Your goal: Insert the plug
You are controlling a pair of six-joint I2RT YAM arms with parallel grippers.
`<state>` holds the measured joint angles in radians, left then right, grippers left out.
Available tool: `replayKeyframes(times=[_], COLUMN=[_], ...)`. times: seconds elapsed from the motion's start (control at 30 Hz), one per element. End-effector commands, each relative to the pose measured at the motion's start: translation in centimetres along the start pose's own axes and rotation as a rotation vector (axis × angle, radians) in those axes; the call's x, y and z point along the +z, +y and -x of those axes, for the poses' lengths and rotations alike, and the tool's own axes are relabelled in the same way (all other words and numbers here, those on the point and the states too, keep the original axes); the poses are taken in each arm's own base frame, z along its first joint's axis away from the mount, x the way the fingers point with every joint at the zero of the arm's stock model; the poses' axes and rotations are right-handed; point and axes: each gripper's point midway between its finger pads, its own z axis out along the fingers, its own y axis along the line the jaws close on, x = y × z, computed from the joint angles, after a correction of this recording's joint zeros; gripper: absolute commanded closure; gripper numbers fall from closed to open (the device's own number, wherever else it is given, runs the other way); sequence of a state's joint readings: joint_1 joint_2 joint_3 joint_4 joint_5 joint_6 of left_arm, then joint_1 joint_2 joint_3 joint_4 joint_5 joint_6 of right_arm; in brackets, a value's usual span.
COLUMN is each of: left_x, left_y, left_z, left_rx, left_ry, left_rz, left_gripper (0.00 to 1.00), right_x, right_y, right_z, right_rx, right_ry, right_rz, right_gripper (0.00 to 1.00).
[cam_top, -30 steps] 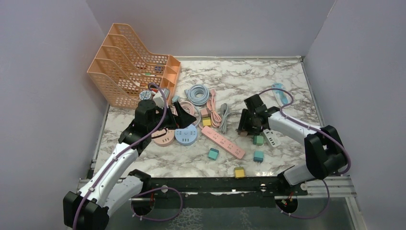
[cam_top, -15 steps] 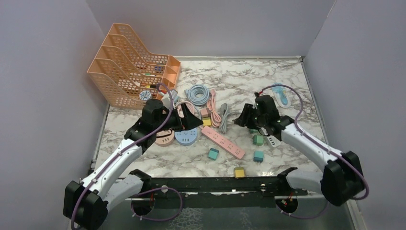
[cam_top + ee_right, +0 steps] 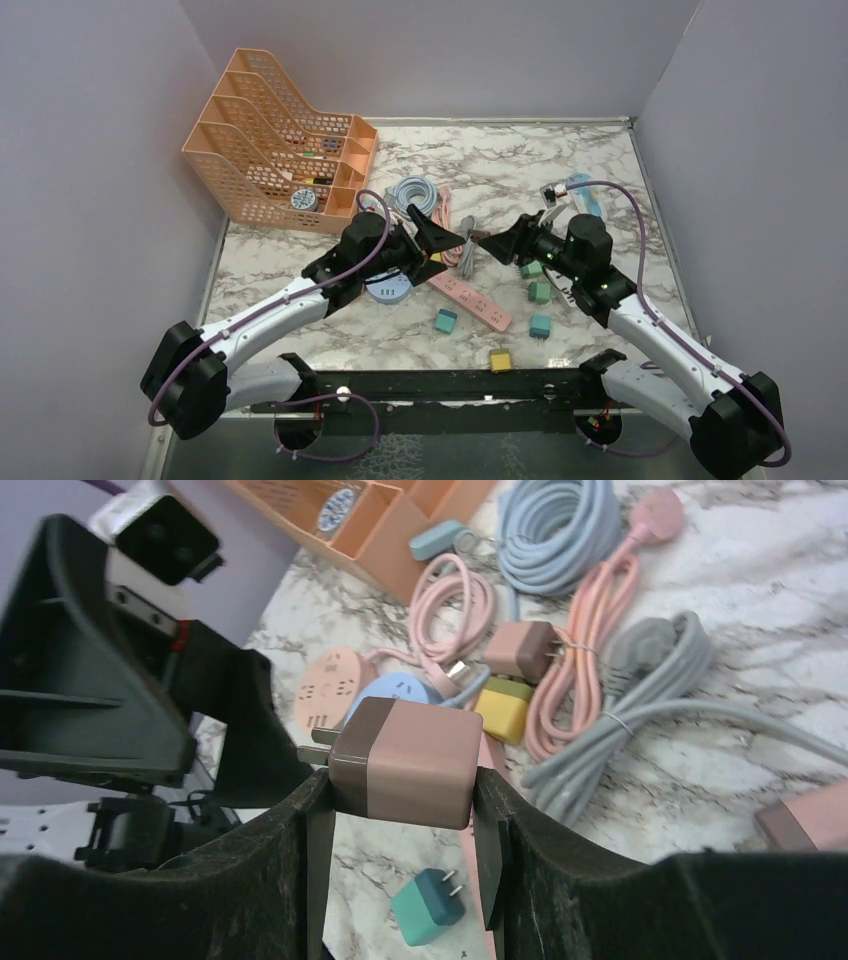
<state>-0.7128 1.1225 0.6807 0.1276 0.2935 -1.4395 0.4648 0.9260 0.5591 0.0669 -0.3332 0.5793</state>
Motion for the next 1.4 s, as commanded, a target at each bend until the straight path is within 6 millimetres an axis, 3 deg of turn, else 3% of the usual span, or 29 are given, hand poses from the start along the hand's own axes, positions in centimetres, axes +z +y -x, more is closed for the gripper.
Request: replayKeyframes(times=[0.0,0.3,0.43,0.73,0.87,1.0,1.1,1.23,1.37], left_x=[1.8,3.5,4.0,3.8,3.9,3.6,3.0,2.1,0.8], left_y=[-4.7,-6.4,-5.9,-5.6,-5.6,-5.3,-5.1,-5.1,-6.8], left_z=[0.8,0.0,-0.1,0.0,0.0,-0.1,-0.2,-0.9,-2.4], left_rx=[-0.121,-0.225,-0.269,-0.317,-0.291,-0.207,-0.073,0.114,0.347], left_ry=[-0.086,-0.148,-0.151,-0.21,-0.21,-0.216,-0.218,-0.191,-0.117], left_rz=[-0.11,-0.131,-0.114,-0.105,-0.105,-0.106,-0.109,-0.128,-0.206], left_gripper=[0.01,0.13,0.21,0.56,0.72,0.81,0.82,0.83,0.83], right_x=[-0.7,-1.1,-1.5,-1.7,-1.8,-2.4,-3.4,-5.2,-6.8], right_y=[4.1,5.8,6.4,6.7,6.5,6.3,6.4,7.6,9.0], right_z=[1.9,1.9,1.6,1.1,0.9,1.3,1.7,2.6,4.1], right_rx=[-0.053,-0.047,-0.042,-0.034,-0.015,0.048,0.114,0.235,0.378], right_ry=[-0.059,-0.053,-0.051,-0.025,-0.002,0.013,0.027,0.042,0.018], right_rz=[0.194,0.279,0.322,0.34,0.32,0.252,0.198,0.163,0.147], right_gripper=[0.57,0.57,0.57,0.52,0.42,0.27,0.17,0.17,0.21])
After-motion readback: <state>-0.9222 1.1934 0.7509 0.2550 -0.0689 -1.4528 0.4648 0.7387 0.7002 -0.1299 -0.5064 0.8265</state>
